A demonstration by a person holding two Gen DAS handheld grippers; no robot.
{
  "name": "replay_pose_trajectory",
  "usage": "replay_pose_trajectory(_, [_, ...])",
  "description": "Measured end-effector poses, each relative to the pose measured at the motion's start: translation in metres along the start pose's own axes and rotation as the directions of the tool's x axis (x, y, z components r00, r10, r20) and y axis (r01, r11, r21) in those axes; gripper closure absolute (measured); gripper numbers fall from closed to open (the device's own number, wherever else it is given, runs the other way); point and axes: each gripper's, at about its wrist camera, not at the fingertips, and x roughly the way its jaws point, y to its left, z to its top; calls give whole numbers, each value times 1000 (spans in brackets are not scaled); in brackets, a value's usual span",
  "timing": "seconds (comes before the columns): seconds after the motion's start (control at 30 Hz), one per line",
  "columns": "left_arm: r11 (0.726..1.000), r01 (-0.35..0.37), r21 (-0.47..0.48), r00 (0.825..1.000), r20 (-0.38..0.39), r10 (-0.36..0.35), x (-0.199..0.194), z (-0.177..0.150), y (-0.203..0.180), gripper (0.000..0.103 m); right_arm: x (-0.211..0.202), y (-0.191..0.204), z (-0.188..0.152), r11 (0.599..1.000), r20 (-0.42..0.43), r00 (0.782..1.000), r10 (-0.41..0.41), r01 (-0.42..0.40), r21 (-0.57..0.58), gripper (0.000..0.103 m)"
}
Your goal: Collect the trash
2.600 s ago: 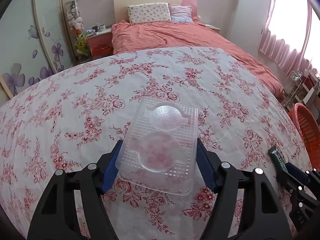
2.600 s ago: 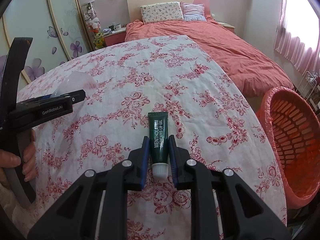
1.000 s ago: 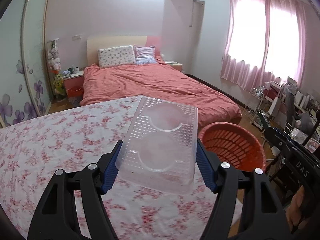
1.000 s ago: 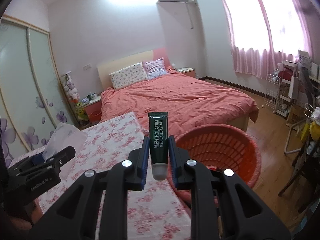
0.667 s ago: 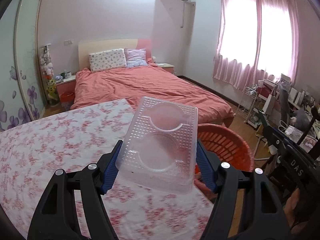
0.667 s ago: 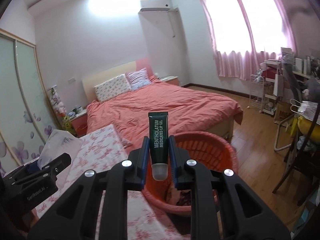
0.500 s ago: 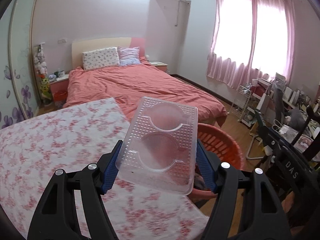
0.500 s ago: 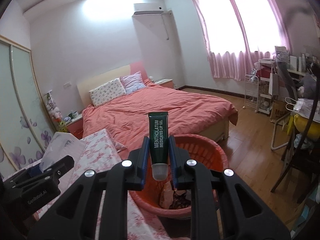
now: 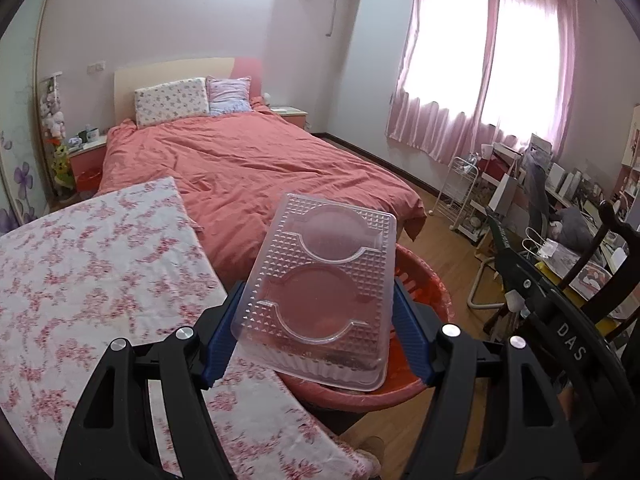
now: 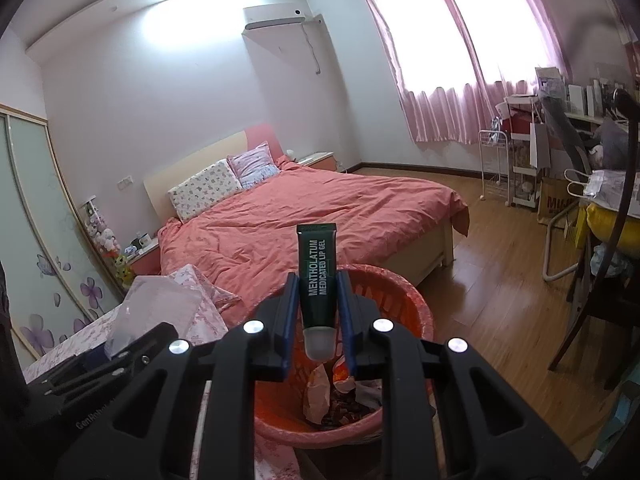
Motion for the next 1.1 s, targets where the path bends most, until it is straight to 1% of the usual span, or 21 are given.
replay_pose_trajectory(0.27, [1000, 25, -4, 999, -25, -25, 22, 0, -9, 34, 26, -10, 2, 1000, -24, 1000, 13, -13, 4, 83])
replay_pose_trajectory(0.37, [999, 34, -5, 999, -39, -34, 33, 0, -12, 32, 36, -8, 2, 1000, -33, 999, 18, -18, 12, 83])
replay_pose_trajectory(0.43, [999, 37, -3, 998, -56, -37, 40, -1, -12, 31, 46, -9, 4, 999, -46, 998, 35, -34, 23, 82])
replay_pose_trajectory(0.5, [1000, 31, -5, 996, -78, -31, 48, -2, -11, 31, 56, -13, 5, 998, -64, 997, 50, -47, 47, 79])
replay_pose_trajectory(0.6, [1000, 24, -14, 993, -114, -25, 57, -5, -9, 29, 68, -22, 5, 996, -86, 995, 49, -42, 82, 65])
replay_pose_trajectory(0.67, [1000, 12, -23, 990, -138, -15, 61, -9, -4, 29, 68, -26, 4, 996, -89, 995, 38, -31, 84, 63])
replay_pose_trajectory(0.8, [999, -16, -32, 989, -148, 11, 54, -15, 3, 29, 56, -28, 0, 998, -77, 997, 7, -3, 60, 50])
replay_pose_trajectory(0.83, [999, -18, -34, 989, -147, 13, 50, -16, 5, 29, 53, -27, -1, 999, -73, 997, 2, 1, 50, 47])
replay_pose_trajectory(0.9, [999, -22, -36, 991, -135, 17, 40, -16, 11, 29, 44, -24, -3, 1000, -58, 998, -8, 10, 26, 36])
replay_pose_trajectory(0.93, [999, -26, -34, 992, -122, 21, 28, -17, 13, 29, 37, -21, -4, 1000, -47, 999, -14, 15, 9, 33])
replay_pose_trajectory(1.0, [999, -32, -33, 995, -100, 29, 11, -18, 23, 26, 22, -13, -6, 999, -21, 1000, -22, 22, -27, 21])
replay_pose_trajectory(1.03, [999, -36, -33, 995, -89, 33, 4, -18, 27, 23, 12, -7, -7, 998, -7, 1000, -25, 25, -51, 18])
replay_pose_trajectory(1.07, [999, -44, -33, 997, -70, 41, -9, -20, 31, 21, 4, -3, -8, 997, 4, 1000, -29, 29, -66, 11])
replay_pose_trajectory(1.1, [998, -50, -32, 997, -58, 48, -18, -21, 35, 20, -8, 5, -11, 995, 19, 999, -31, 33, -89, 6])
